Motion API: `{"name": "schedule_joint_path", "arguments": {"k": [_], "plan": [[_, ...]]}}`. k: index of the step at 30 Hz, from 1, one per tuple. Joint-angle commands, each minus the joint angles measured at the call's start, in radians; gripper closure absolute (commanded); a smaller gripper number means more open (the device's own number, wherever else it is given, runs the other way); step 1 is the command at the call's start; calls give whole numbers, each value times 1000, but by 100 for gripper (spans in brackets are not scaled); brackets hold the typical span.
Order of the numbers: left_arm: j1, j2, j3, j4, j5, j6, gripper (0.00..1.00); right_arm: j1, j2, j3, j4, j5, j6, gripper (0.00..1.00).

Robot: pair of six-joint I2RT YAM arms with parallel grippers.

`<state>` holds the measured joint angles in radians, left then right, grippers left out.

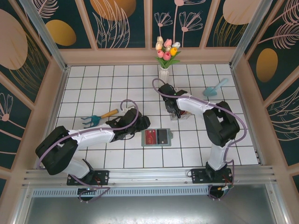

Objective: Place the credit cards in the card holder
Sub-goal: Pick up the credit card from the storage box.

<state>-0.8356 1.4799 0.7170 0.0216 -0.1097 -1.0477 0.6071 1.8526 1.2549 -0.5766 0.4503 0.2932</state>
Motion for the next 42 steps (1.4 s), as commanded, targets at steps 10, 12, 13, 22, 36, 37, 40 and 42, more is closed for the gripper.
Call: {"name": "schedule_joint_path", "arguments": {"k": [10, 12, 13, 22, 36, 37, 40, 42], "plan": [[8, 2, 32, -28, -2, 15, 30, 29, 4, 49, -69, 154, -14, 63], [9, 4, 32, -28, -3, 14, 30, 28, -8, 48, -69, 153, -16, 69], [8, 5, 32, -30, -2, 15, 30, 28, -14, 49, -72, 154, -16, 70], [7, 8, 26, -33, 2, 12, 30, 27, -39, 49, -86, 156, -9, 74], [7, 9, 22, -36, 7, 8, 30, 27, -78, 49, -94, 146, -5, 83], [8, 10, 23, -36, 7, 8, 29, 28, -82, 48, -92, 140, -7, 83], [8, 9, 25, -35, 7, 9, 30, 28, -91, 55, -98, 125, -5, 85], [9, 8, 25, -36, 7, 8, 30, 28, -97, 61, -102, 113, -4, 86]]}}
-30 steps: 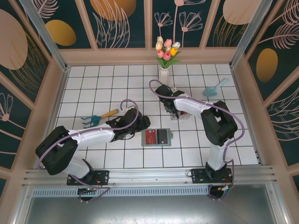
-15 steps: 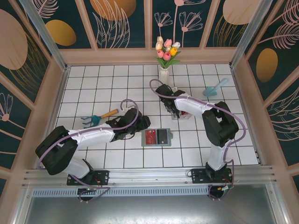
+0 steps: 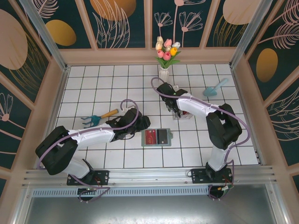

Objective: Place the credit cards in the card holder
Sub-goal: Pick up the credit card from the storage box.

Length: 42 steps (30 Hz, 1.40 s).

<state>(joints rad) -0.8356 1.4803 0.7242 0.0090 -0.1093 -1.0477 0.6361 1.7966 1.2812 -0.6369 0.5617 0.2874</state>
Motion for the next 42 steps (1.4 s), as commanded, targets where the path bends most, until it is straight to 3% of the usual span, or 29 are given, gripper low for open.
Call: {"name": "schedule_joint_path", "arguments": {"k": [1, 9, 11, 14, 20, 24, 27, 33, 38, 42], "plan": [[8, 9, 19, -24, 7, 8, 30, -2, -48, 36, -40, -9, 0, 86], [8, 8, 19, -26, 8, 7, 29, -3, -51, 36, -43, -38, 4, 86], [8, 6, 18, -26, 7, 6, 29, -3, -58, 40, -46, -56, 4, 92], [7, 5, 20, -27, 6, 3, 29, -2, -83, 47, -52, -90, 23, 93], [8, -11, 31, -29, 7, 9, 29, 2, -204, 20, -35, -184, 101, 94], [16, -33, 42, -21, 30, 31, 28, -6, -330, -44, 34, -313, 146, 95], [59, -79, 24, 52, 128, 26, 25, -44, -429, -112, 113, -512, 179, 95], [195, -153, -85, 462, 471, -85, 17, -164, -605, -315, 384, -987, 324, 96], [213, -73, -43, 670, 641, -154, 18, -182, -641, -390, 537, -1144, 415, 96], [211, -2, -15, 769, 704, -201, 24, -183, -636, -420, 634, -1227, 470, 96]]}}
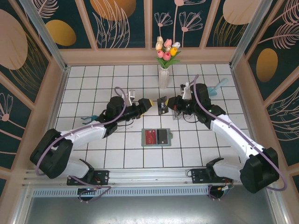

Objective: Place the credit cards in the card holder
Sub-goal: Pick up the credit card from the storage box.

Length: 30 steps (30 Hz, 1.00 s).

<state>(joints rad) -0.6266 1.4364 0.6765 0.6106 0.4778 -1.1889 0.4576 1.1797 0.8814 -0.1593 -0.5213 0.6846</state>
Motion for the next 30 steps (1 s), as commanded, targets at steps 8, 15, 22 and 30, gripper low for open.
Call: {"name": "schedule_joint_path", "arguments": {"k": [8, 15, 22, 30], "plan": [[3, 64, 8, 287, 143, -109, 72, -6, -1, -51, 220, -169, 115, 94], [3, 58, 0, 289, 152, -103, 100, -20, 8, -68, 229, -222, 94, 86], [3, 65, 9, 288, 200, -95, 100, -34, 9, -91, 279, -344, 79, 81], [3, 22, 19, 1, 76, 0, 57, -46, -33, -94, 142, -208, 58, 99]]}}
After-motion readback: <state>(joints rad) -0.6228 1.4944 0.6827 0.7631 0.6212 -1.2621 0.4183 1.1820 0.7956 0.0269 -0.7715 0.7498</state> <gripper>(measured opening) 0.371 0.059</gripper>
